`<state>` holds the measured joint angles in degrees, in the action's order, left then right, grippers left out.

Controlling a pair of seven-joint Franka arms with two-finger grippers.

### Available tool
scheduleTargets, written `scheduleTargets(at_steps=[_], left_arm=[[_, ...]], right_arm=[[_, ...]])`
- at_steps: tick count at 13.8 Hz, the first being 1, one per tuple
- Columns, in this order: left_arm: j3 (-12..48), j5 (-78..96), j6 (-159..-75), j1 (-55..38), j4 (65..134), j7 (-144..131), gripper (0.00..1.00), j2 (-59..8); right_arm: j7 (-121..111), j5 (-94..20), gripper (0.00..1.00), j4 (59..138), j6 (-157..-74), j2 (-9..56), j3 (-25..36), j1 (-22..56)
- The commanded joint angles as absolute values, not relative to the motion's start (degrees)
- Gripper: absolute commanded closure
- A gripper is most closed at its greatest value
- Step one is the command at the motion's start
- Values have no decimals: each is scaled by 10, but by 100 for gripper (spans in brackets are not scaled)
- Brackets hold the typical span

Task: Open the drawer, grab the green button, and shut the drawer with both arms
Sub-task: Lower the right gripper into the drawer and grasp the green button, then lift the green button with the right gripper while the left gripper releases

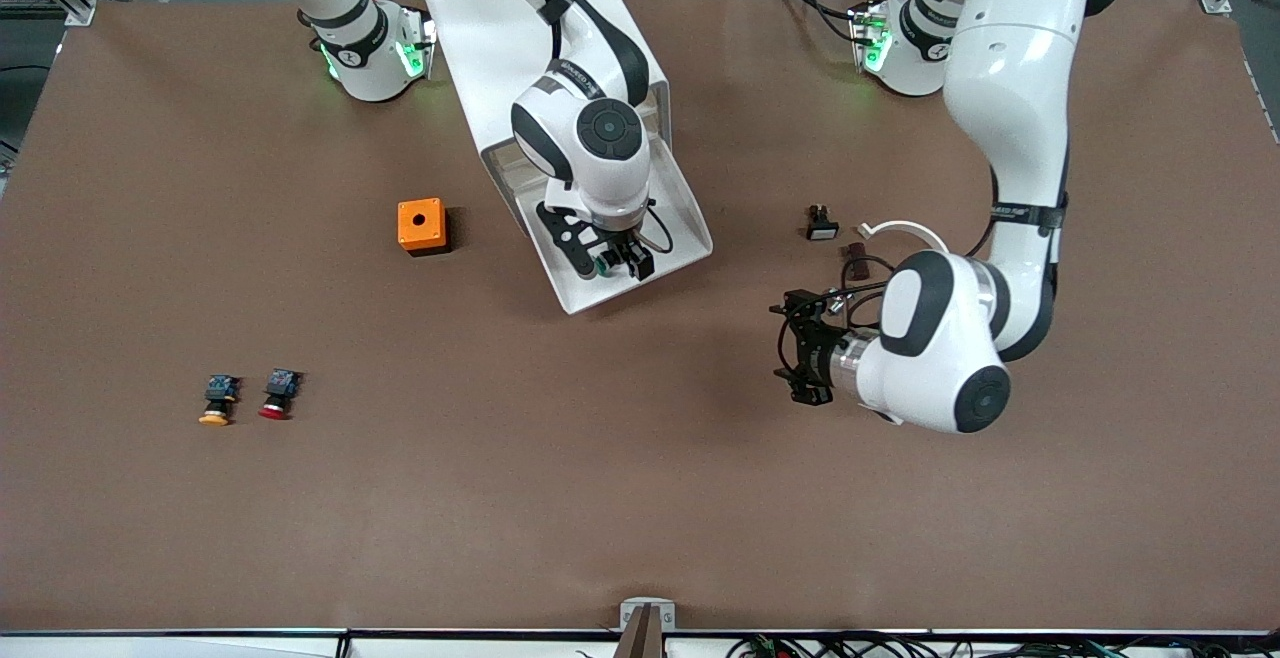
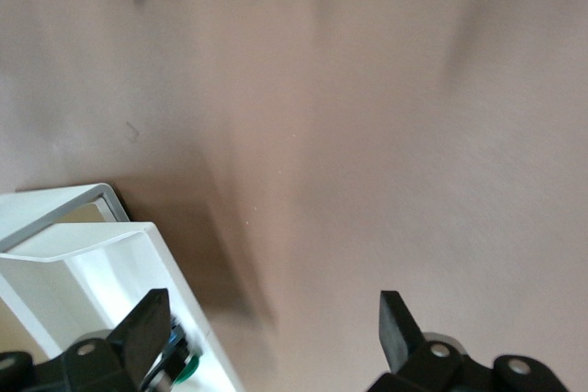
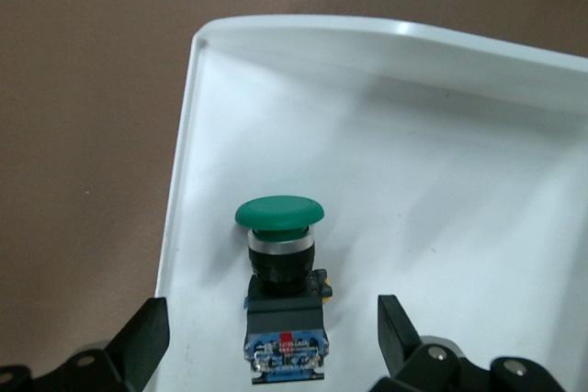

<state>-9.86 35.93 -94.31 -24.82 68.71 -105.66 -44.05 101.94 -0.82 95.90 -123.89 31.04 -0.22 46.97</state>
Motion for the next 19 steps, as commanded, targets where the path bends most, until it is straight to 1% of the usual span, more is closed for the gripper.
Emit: scheduleTargets(at_steps=[1, 6, 8, 9, 10, 11, 12, 15, 19], left_arm=[[-119, 345, -947, -251, 696, -1009, 0, -405], [-143, 344, -947, -254, 696, -941, 0, -386], [-147, 315, -947, -257, 697, -855, 0, -385], [-148, 303, -949, -259, 697, -800, 0, -384], [-146, 294, -959, -258, 698, -744, 0, -384], [-144, 289, -964, -259, 700, -697, 0, -384], [-143, 286, -969, -260, 700, -661, 0, -387], [-139, 231, -996, -285, 710, -567, 0, -391], [-111, 230, -1083, -312, 746, -449, 0, -403]], right_arm=[[1033, 2, 0, 961, -1250, 318, 4, 478], [1032, 4, 1, 961, -1251, 325, 3, 479], [1032, 1, 24, 960, -1249, 325, 3, 479], [1032, -3, 40, 960, -1246, 325, 2, 479], [1032, -4, 58, 960, -1245, 325, 2, 480], [1032, -4, 83, 961, -1243, 325, 2, 483], [1032, -5, 100, 960, -1243, 325, 2, 489], [1021, -4, 100, 955, -1232, 318, 3, 483], [921, -5, 100, 952, -1195, 274, 4, 440]])
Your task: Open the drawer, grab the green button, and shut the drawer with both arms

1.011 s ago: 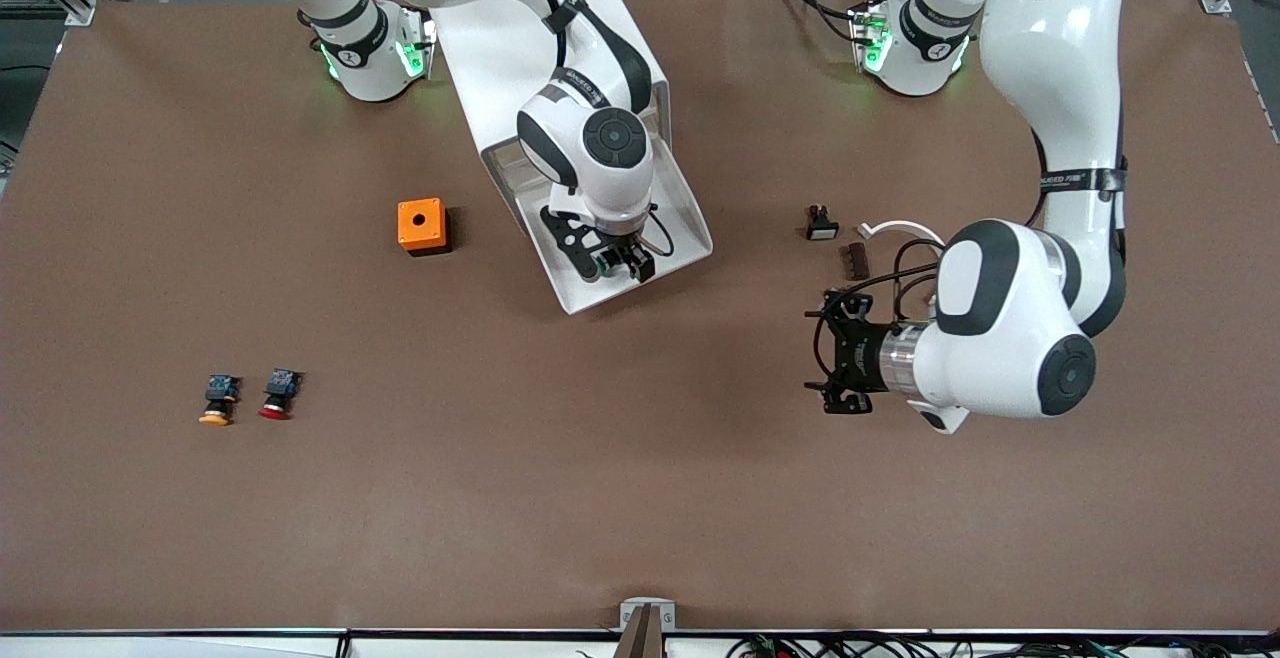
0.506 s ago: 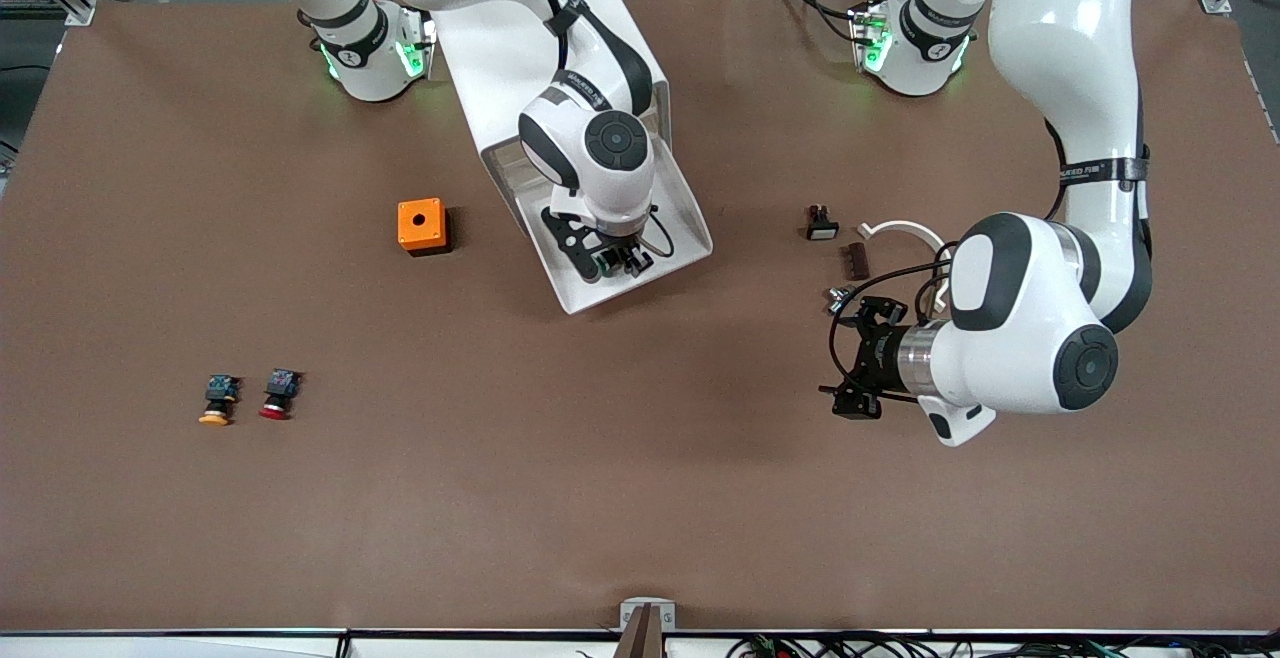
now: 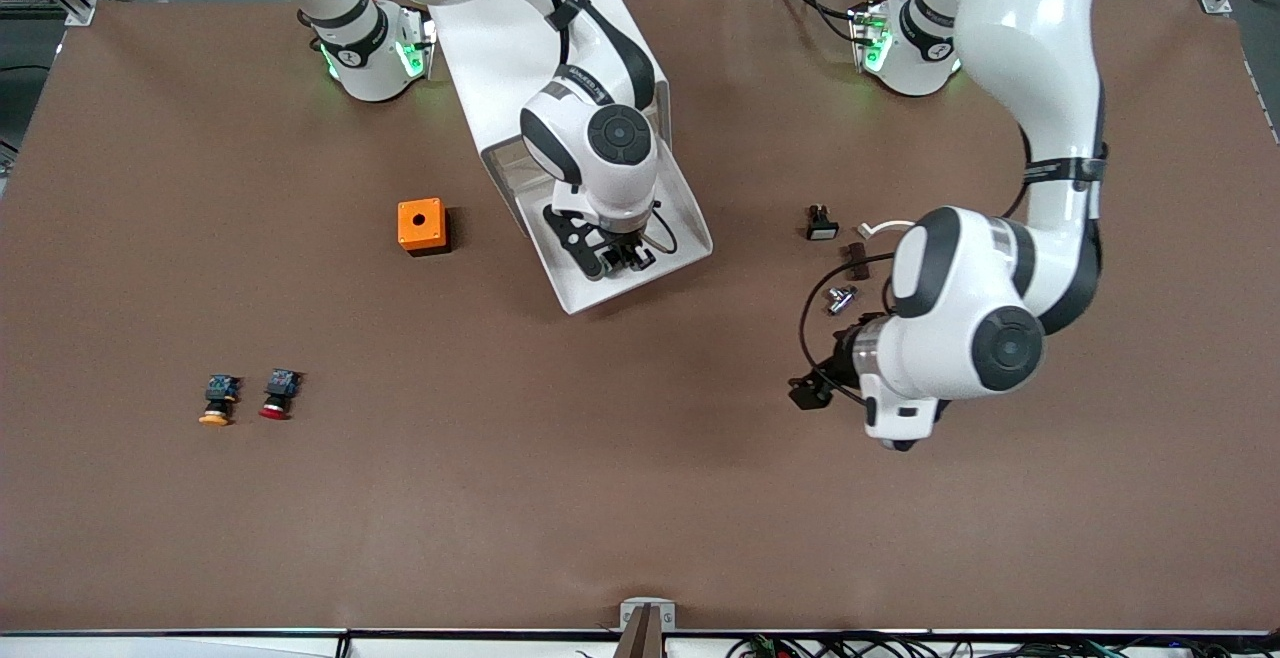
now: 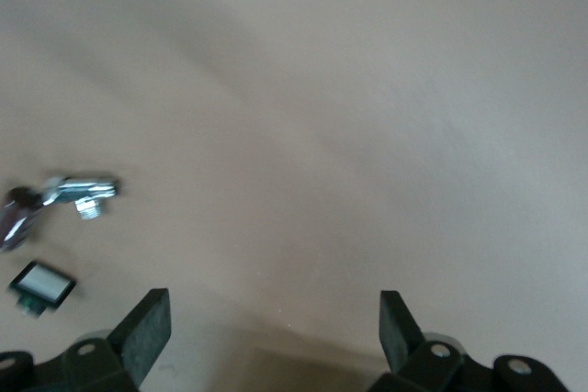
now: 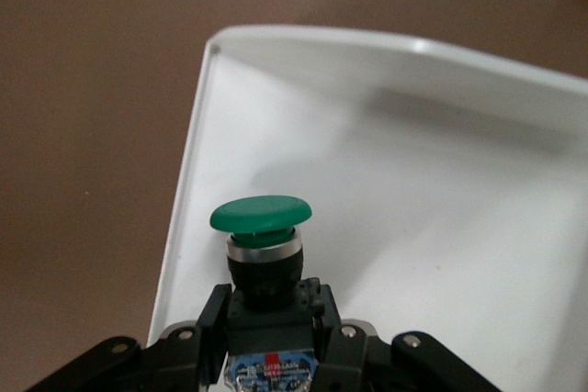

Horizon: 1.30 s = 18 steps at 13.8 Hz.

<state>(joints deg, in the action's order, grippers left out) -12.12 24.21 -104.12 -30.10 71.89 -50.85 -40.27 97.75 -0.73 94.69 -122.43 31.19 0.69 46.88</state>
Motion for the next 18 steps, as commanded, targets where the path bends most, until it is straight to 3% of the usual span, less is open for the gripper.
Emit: scheduleTargets(at_steps=[1, 4, 9, 13, 18], left_arm=[[-111, 230, -1114, -323, 760, -422, 0, -404], [-108, 228, -1188, -356, 788, -414, 0, -422], [-80, 261, -1211, -385, 798, -462, 0, -447], [-73, 262, -1207, -434, 825, -538, 0, -445], [-63, 262, -1191, -515, 836, -673, 0, -438]], right_arm=[[873, -5, 100, 952, -1187, 256, 2, 414], [699, -11, 100, 953, -1134, 215, 3, 327], [417, 0, 100, 962, -1128, 215, 6, 192], [223, 4, 100, 994, -1202, 241, 6, 106], [165, 61, 100, 1072, -1380, 302, 6, 59]])
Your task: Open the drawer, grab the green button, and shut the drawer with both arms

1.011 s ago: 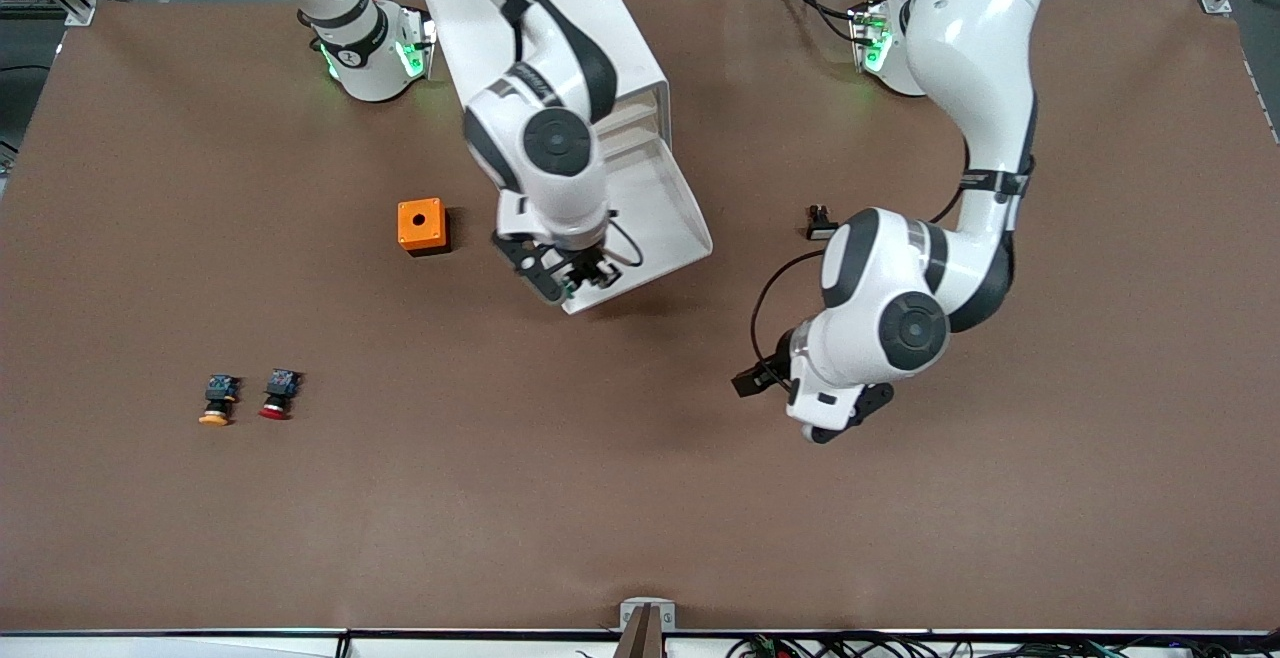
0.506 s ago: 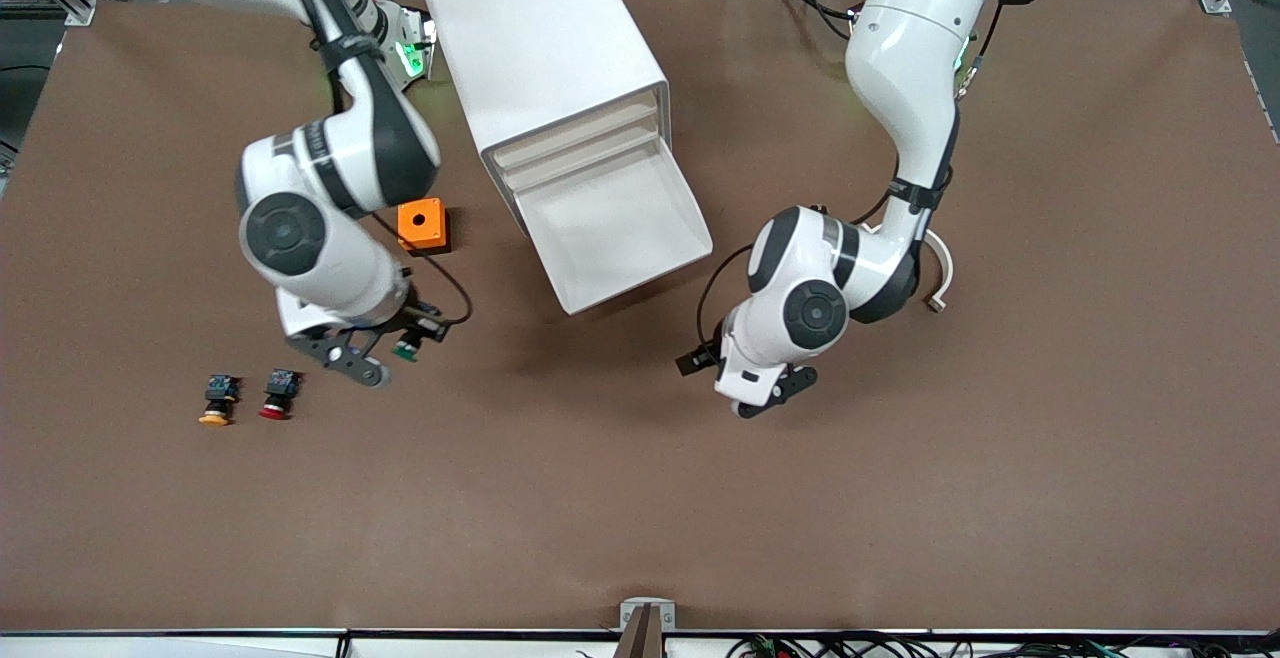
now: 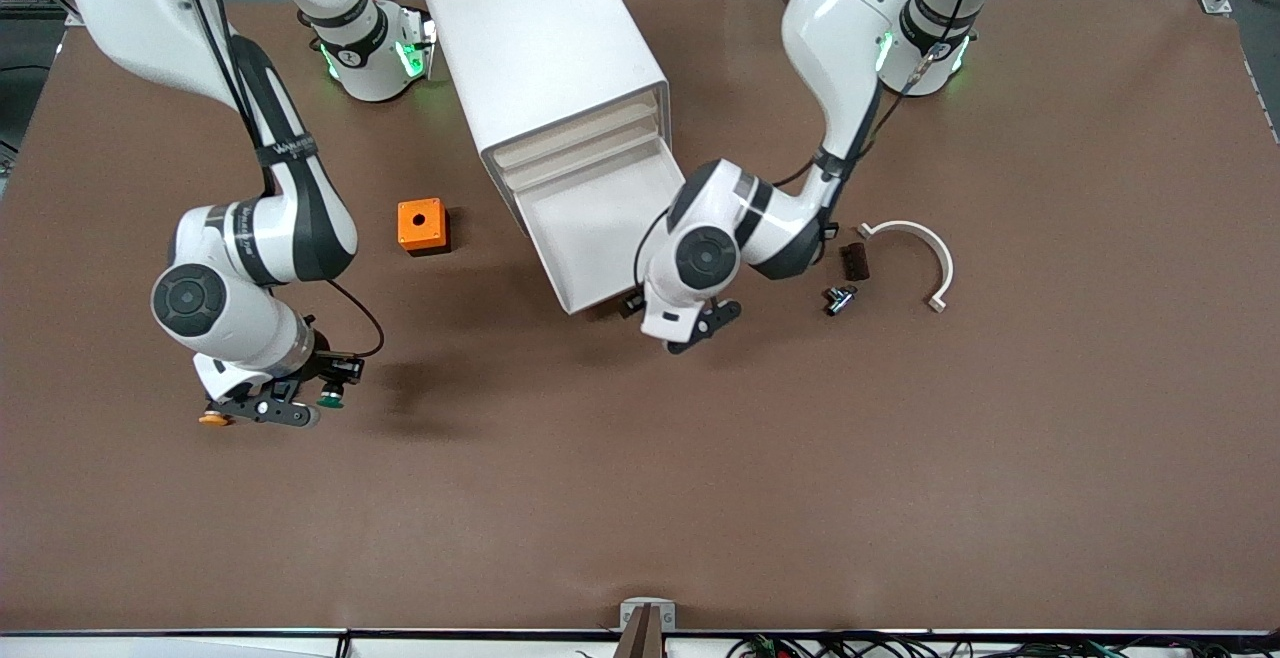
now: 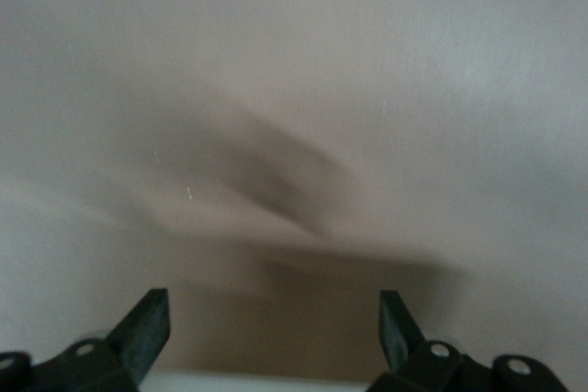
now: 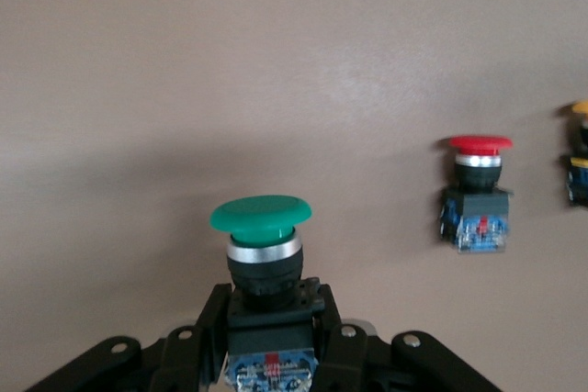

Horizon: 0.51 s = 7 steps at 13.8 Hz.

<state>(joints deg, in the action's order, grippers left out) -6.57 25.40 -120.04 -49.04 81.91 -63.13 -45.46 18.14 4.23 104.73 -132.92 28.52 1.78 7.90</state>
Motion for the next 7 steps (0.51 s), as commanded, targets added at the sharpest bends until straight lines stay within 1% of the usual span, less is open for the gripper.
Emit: scheduleTargets(at_steps=[1, 4, 7], left_arm=[[-50, 262, -1177, -520, 836, -694, 0, -438], [-9, 262, -1172, -521, 836, -743, 0, -437], [21, 261, -1172, -521, 835, -778, 0, -437]], right_arm=[[163, 61, 100, 1076, -1403, 318, 6, 55], [133, 62, 100, 1074, -1428, 343, 6, 32], [128, 62, 100, 1073, -1433, 352, 6, 20]])
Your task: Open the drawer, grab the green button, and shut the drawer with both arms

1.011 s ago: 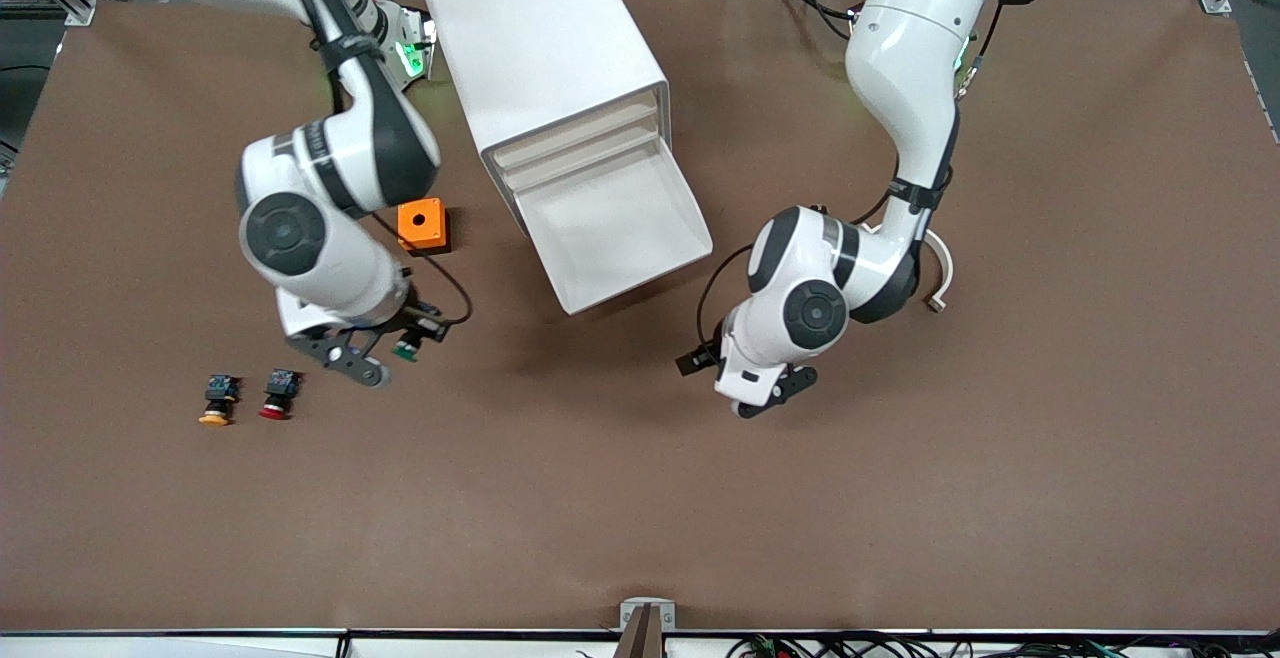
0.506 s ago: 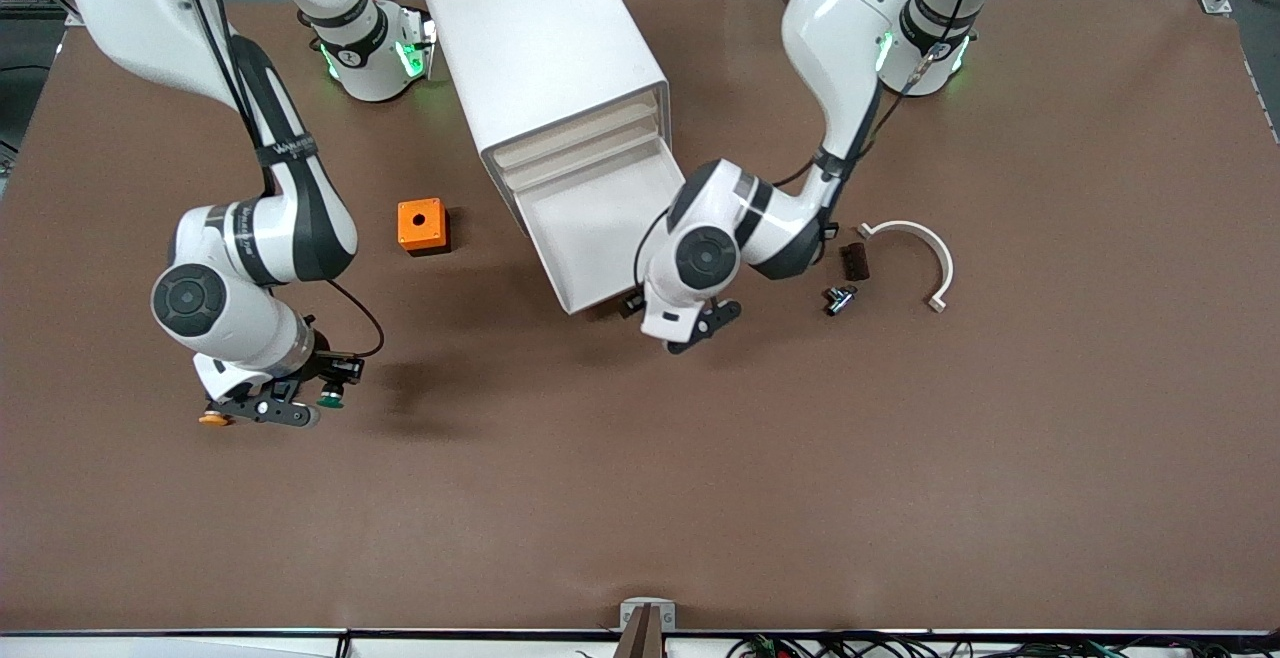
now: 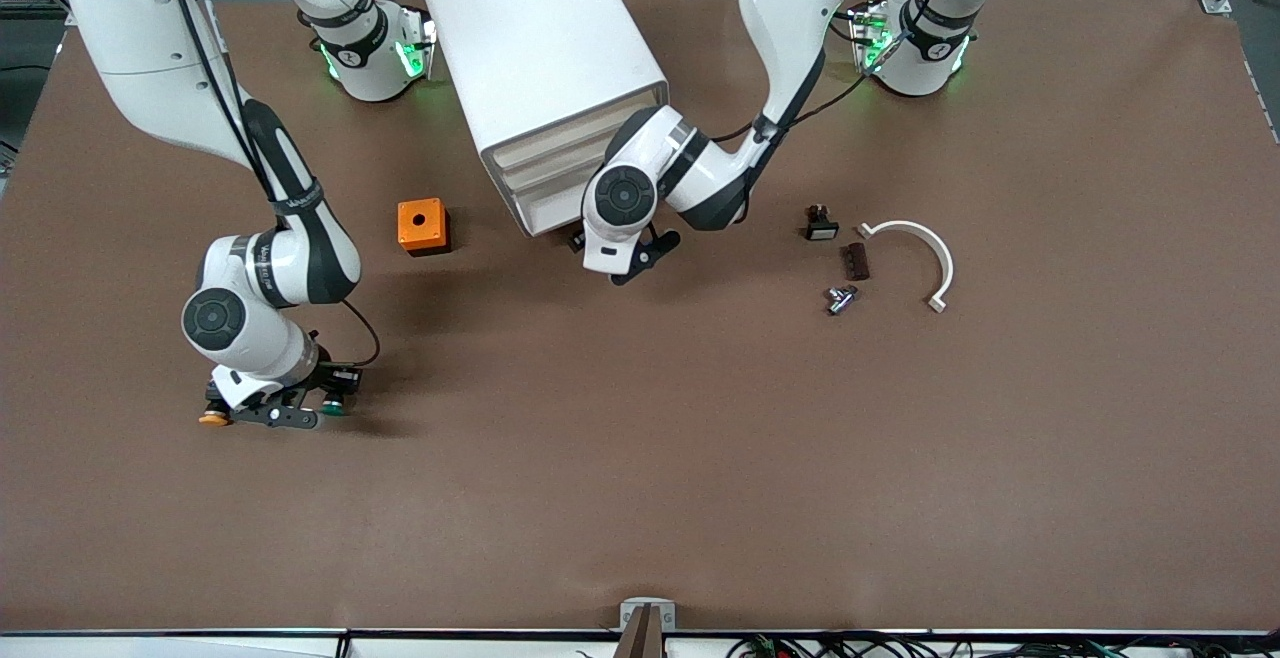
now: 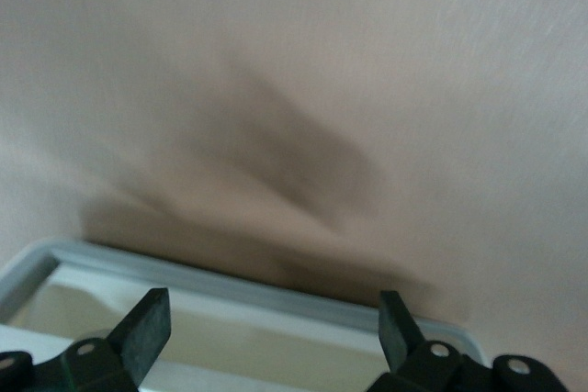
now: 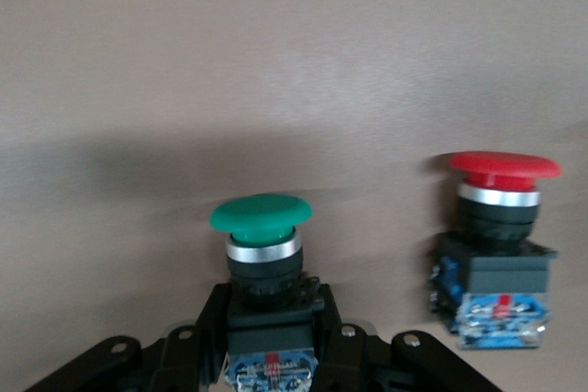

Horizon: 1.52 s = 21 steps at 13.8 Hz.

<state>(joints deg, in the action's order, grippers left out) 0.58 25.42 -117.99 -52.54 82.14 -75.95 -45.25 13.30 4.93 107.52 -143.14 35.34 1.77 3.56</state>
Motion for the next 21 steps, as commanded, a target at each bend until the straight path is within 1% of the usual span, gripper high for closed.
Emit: scheduleTargets(at_steps=[1, 2, 6, 7, 8, 9, 12, 14, 16, 18, 21], left_arm=[[30, 262, -1172, -522, 835, -779, 0, -437], [39, 262, -1173, -527, 835, -788, 0, -437], [42, 261, -1172, -523, 834, -809, 0, -436], [38, 257, -1172, -517, 833, -809, 0, -435], [29, 253, -1171, -496, 831, -807, 0, -432], [17, 251, -1165, -465, 830, -802, 0, -426], [8, 163, -1130, -369, 810, -786, 0, -399], [8, 77, -1128, -322, 809, -783, 0, -363], [7, 40, -1110, -267, 809, -759, 0, -332], [9, -9, -1086, -203, 809, -685, 0, -298], [7, -18, -1041, -136, 809, -548, 0, -248]], right_arm=[[129, 62, 100, 1073, -1431, 352, 6, 20], [129, 61, 100, 1074, -1429, 352, 5, 20], [130, 60, 100, 1076, -1426, 352, 4, 24], [128, 60, 76, 1074, -1425, 352, 4, 25], [126, 57, 23, 1072, -1421, 352, 3, 25], [126, 55, 0, 1072, -1421, 352, 3, 24], [102, 55, 0, 1070, -1415, 344, 2, 21], [87, 55, 0, 1061, -1381, 326, 2, 18], [72, 54, 0, 1051, -1331, 298, 2, 14], [71, 54, 0, 1043, -1268, 257, 1, 15], [61, 52, 0, 1015, -1144, 194, 1, 15]])
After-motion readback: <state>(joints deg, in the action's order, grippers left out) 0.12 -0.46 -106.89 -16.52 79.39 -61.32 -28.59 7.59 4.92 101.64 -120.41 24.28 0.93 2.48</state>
